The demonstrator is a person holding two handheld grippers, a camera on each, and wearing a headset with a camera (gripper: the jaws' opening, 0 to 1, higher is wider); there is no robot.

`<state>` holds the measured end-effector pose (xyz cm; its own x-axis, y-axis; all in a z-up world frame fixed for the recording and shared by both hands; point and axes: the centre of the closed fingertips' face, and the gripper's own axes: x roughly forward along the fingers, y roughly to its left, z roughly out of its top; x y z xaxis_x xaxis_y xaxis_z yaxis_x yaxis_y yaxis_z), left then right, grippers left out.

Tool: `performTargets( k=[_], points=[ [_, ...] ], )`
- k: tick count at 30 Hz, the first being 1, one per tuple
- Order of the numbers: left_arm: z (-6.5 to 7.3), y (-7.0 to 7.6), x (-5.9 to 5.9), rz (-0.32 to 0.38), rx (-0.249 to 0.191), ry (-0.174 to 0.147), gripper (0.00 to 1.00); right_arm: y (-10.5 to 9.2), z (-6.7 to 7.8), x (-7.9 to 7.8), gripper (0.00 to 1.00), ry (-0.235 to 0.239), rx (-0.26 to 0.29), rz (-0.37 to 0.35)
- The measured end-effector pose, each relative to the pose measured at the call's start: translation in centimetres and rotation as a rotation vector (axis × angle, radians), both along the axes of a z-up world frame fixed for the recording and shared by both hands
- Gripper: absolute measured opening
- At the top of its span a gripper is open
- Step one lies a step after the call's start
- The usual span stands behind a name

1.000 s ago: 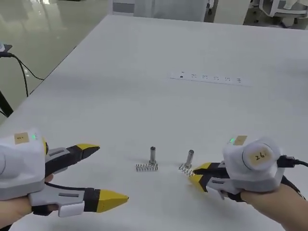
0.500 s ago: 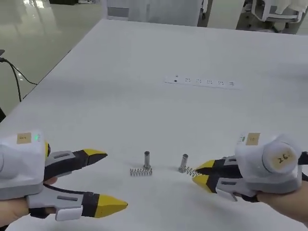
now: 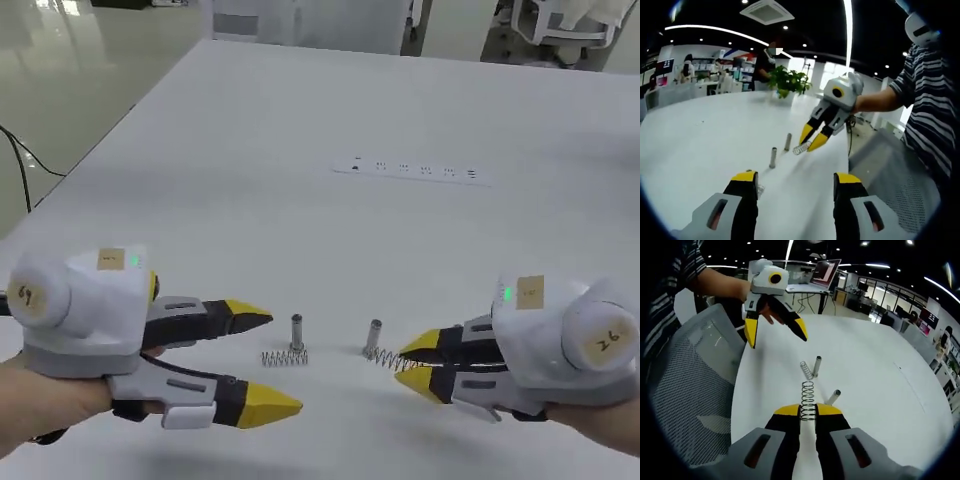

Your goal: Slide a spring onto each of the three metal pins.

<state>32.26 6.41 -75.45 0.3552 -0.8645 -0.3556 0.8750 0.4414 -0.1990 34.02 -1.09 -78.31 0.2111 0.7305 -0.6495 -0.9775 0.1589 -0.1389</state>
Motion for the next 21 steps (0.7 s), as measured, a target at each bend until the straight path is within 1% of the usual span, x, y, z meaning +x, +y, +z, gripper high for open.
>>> performTargets(
  k=[5,8,11,13,16,21],
  points=[
    [-0.4,-1.2,-0.3,-0.034,0.005,0.003,0.54,-0.2,-0.1,-0.3,0.08,-0.017,-0.016,0.031],
    [-0.5,-1.6,-0.2,-0.043,0.003,0.002,0.53,-0.3,-0.2,-0.6,0.08,-0.022,-0.021,0.052],
    [-0.7,-2.3,-0.2,-0.058,0.005,0.001,0.50,-0.3,0.0,-1.0,0.08,-0.032,-0.015,0.079],
    [-0.9,-2.8,-0.2,-0.071,0.006,0.005,0.47,-0.1,0.3,-1.2,0.08,-0.037,0.000,0.093],
    [-1.2,-3.4,-0.2,-0.088,0.020,-0.003,0.44,0.2,0.7,-1.5,0.08,-0.041,0.009,0.115],
    [-0.9,-4.4,0.0,-0.100,0.004,-0.004,0.38,0.2,0.8,-1.8,0.08,-0.051,0.002,0.138]
  ],
)
